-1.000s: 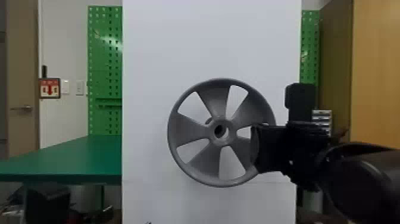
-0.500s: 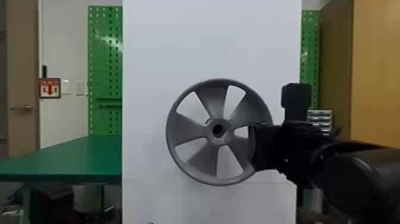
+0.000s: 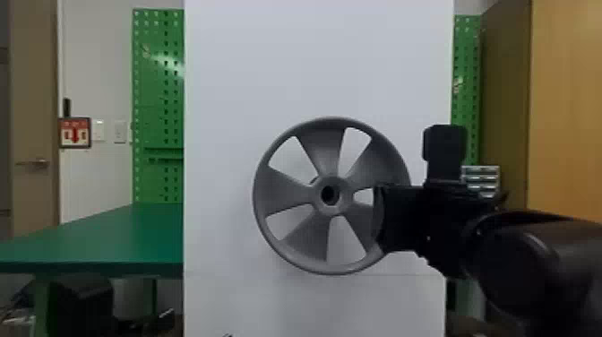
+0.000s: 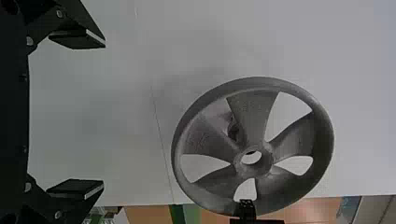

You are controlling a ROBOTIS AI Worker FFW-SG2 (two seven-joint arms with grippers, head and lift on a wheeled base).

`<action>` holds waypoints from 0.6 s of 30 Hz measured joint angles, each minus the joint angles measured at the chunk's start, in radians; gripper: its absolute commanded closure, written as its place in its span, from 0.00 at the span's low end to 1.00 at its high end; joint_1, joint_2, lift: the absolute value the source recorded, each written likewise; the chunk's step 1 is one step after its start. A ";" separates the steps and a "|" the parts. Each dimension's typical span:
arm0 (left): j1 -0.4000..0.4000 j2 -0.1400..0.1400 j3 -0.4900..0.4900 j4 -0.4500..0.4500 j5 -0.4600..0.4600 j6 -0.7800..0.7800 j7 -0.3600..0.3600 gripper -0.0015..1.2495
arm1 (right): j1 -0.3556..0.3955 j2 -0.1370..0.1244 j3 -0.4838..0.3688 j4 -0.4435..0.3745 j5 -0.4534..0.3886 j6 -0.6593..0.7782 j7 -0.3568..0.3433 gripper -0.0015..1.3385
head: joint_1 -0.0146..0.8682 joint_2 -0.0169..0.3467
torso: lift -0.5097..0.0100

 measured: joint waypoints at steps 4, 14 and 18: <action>-0.001 0.000 -0.001 0.000 0.000 0.000 0.000 0.17 | -0.003 0.002 0.001 0.014 -0.004 -0.015 0.000 0.94 | 0.05 0.13 | 0.03; -0.002 0.001 -0.003 0.000 0.001 0.001 0.002 0.17 | -0.011 0.004 0.012 0.039 -0.005 -0.044 0.002 0.94 | 0.05 0.13 | 0.03; -0.003 0.002 -0.004 0.000 0.001 0.002 0.002 0.17 | -0.016 0.003 0.016 0.049 -0.004 -0.053 0.004 0.94 | 0.05 0.13 | 0.03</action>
